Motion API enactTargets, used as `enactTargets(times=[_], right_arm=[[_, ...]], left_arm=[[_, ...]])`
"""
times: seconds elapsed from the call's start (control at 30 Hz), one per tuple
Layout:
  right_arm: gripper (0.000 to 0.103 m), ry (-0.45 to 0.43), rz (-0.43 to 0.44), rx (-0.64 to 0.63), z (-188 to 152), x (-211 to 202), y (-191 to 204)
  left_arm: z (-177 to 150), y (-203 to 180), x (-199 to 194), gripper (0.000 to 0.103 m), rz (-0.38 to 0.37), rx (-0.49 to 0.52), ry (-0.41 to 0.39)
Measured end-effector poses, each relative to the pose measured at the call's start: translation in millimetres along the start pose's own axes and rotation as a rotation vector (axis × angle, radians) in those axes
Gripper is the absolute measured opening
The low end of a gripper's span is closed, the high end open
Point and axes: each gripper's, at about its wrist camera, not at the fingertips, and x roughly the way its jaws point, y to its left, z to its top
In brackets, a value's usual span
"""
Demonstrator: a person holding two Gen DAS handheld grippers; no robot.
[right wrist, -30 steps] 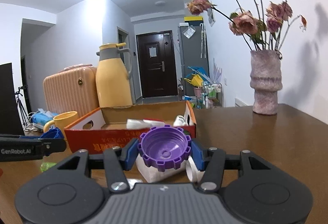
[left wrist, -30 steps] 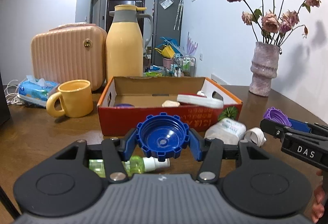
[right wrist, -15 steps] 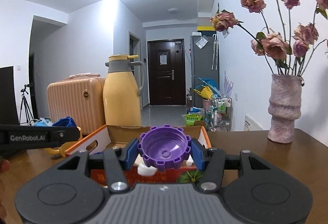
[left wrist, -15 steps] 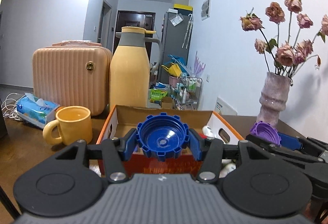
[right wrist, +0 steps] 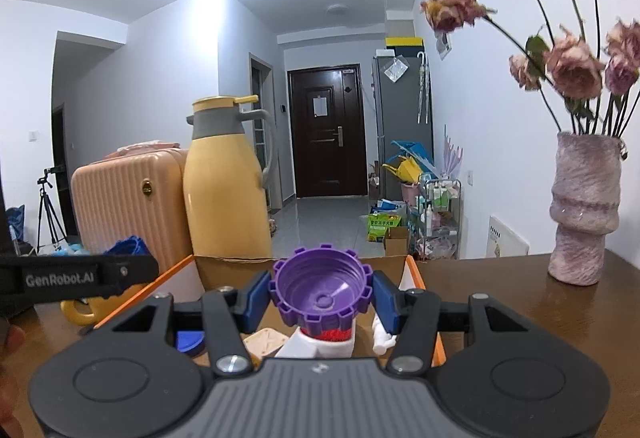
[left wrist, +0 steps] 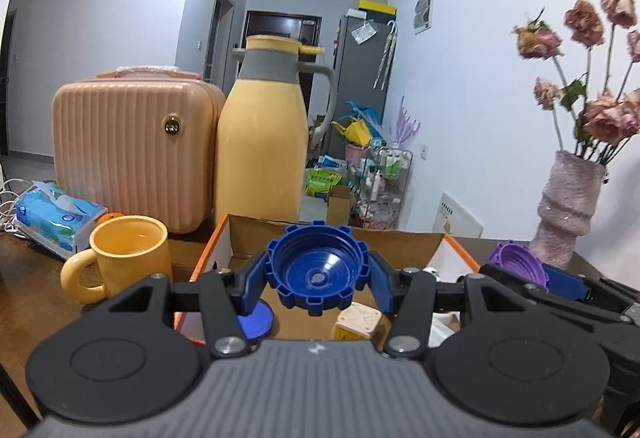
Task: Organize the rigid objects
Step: 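Carry the purple and blue caps over the cardboard box with both tools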
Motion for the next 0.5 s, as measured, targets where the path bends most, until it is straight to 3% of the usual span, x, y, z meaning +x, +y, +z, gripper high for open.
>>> enactTargets(times=[0.5], right_arm=[[0.053,0.098,0.006,0.005,-1,71,-15]], left_arm=[[2,12,82,0.053,0.055,0.008,0.092]])
